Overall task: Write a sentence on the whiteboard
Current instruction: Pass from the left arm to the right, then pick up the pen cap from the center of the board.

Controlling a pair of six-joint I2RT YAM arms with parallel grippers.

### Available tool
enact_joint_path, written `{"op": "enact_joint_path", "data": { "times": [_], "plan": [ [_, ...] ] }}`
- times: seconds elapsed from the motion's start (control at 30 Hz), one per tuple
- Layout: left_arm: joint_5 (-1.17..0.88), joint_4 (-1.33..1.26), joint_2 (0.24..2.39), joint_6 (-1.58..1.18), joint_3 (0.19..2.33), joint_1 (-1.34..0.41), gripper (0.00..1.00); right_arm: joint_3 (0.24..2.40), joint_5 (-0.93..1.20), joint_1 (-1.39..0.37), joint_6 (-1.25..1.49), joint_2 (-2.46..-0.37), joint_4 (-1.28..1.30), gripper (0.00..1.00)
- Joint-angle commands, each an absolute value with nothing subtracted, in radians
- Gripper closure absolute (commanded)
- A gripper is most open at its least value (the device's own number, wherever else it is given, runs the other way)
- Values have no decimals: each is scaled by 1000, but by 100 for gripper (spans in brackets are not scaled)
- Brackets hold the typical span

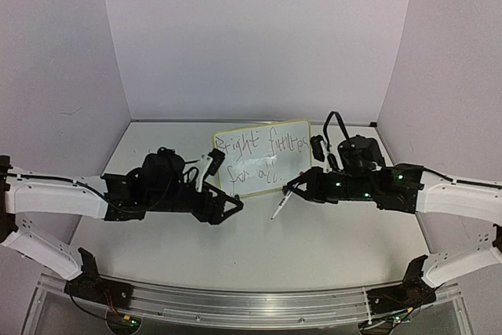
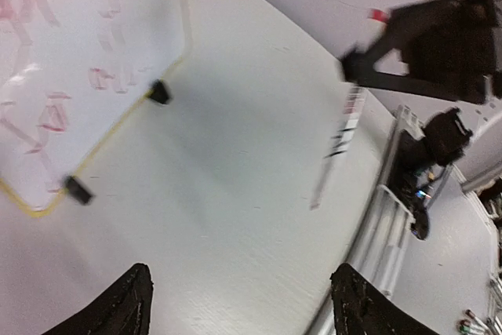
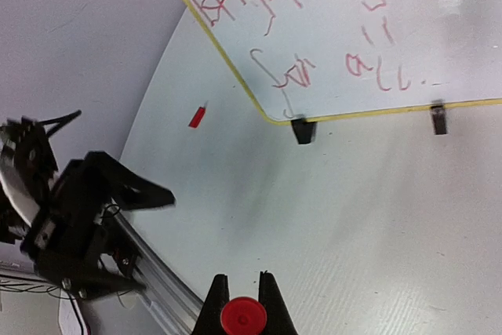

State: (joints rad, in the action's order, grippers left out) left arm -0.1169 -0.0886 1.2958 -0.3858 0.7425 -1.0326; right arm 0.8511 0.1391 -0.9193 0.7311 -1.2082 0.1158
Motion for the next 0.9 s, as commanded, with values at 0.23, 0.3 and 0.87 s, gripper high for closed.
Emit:
{"op": "enact_joint_path", "data": {
  "times": [0.23, 0.3, 0.87],
  "plan": [
    [-178, 284, 1352, -254, 720, -411, 22, 809, 13, -790, 699, -1037, 269, 100],
    [-198, 294, 1436, -256, 758, -385, 25, 805, 17, -787, 699, -1031, 270, 100],
    [-150, 318, 1594, -280, 809, -383, 59, 792, 27, -781, 700, -1043, 270, 100]
  ]
}}
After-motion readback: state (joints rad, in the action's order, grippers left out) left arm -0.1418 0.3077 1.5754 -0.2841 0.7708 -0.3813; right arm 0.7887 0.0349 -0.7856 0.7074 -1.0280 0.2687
